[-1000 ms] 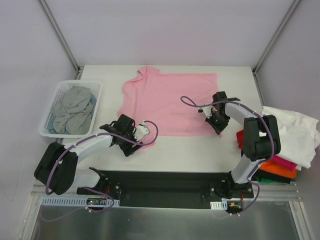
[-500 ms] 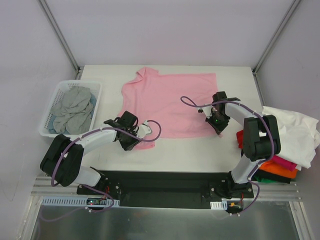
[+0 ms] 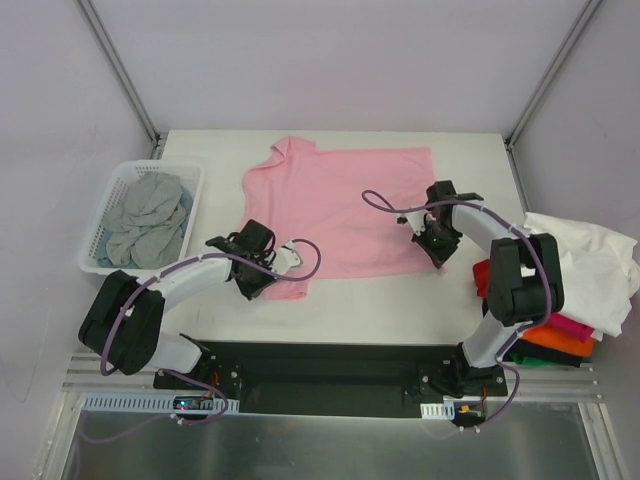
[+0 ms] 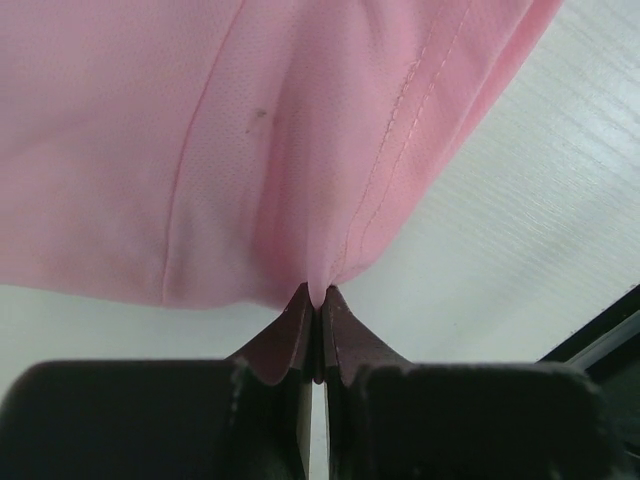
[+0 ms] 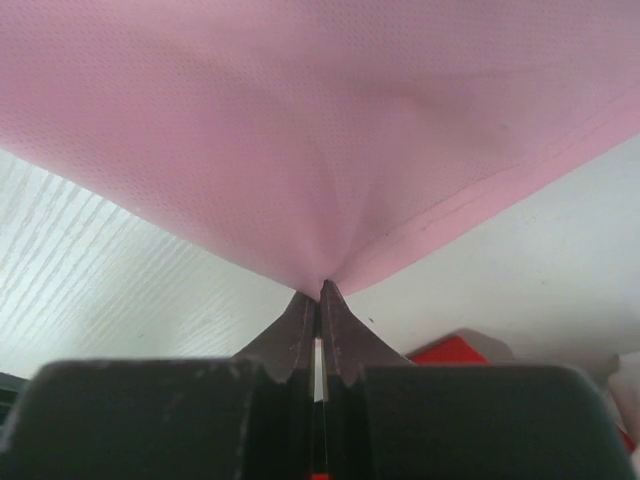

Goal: Fold and stack the t-shirts
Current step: Grap the side of the flattened tshirt closest away from the robot with both arms, then fold the flattened tshirt in 1/3 of the way

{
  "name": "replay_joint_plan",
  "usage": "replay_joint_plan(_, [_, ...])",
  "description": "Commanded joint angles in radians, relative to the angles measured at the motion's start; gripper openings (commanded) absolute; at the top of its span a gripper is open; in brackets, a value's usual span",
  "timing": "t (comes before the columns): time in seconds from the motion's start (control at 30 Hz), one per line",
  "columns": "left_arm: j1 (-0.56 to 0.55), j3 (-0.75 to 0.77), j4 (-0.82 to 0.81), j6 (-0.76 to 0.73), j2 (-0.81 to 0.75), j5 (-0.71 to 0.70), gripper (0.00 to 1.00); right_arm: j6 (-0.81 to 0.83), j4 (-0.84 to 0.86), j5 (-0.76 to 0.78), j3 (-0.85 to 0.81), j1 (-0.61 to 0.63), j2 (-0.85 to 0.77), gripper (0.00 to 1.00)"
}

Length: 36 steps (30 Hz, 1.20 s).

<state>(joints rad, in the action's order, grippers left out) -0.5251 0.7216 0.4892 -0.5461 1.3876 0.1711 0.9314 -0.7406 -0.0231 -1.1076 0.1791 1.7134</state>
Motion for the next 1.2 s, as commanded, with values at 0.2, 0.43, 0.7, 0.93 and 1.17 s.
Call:
replay_joint_plan(0.2, [0.008, 0.170, 0.065, -0.058, -0.093, -0.036, 0.00, -0.006, -0.137, -0.015, -0.136, 0.002, -0.140, 0.01])
replay_joint_plan(0.43, [0.013, 0.239, 0.063, -0.087, -0.022, -0.061, 0.00, 0.006, -0.148, 0.009, -0.204, 0.000, -0.078, 0.01])
replay_joint_plan(0.7, [0.076, 0.343, 0.063, -0.138, 0.068, -0.047, 0.00, 0.026, -0.144, 0.054, -0.294, -0.009, 0.043, 0.01])
replay_joint_plan(0.93, [0.149, 0.421, 0.063, -0.179, 0.146, -0.028, 0.00, 0.041, -0.144, 0.072, -0.373, -0.029, 0.130, 0.01])
replay_joint_plan(1.17, [0.195, 0.507, 0.063, -0.195, 0.244, -0.001, 0.00, 0.052, -0.146, 0.084, -0.451, -0.046, 0.192, 0.01])
